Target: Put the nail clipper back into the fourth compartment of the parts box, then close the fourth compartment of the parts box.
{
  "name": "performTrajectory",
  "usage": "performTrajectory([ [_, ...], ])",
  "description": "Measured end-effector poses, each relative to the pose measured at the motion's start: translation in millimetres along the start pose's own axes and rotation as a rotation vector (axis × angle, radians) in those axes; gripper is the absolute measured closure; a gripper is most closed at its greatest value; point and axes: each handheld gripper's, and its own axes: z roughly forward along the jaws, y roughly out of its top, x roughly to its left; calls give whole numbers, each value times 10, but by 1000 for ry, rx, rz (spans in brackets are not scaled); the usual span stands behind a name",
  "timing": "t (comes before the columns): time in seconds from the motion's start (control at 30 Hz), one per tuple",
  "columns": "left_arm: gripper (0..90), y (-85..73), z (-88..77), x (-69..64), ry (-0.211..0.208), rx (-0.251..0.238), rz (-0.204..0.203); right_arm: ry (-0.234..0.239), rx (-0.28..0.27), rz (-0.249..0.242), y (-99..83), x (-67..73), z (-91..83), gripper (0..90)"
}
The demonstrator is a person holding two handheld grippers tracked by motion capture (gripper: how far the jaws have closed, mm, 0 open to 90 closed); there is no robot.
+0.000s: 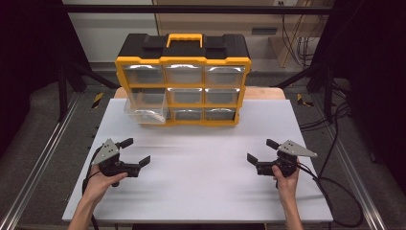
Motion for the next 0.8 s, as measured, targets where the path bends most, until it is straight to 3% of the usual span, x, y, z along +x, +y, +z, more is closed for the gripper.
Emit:
performTrajectory([
  [0.8, 22, 238, 6, -120, -5, -49, 1, 9, 21, 16, -162, -76, -57, 3],
])
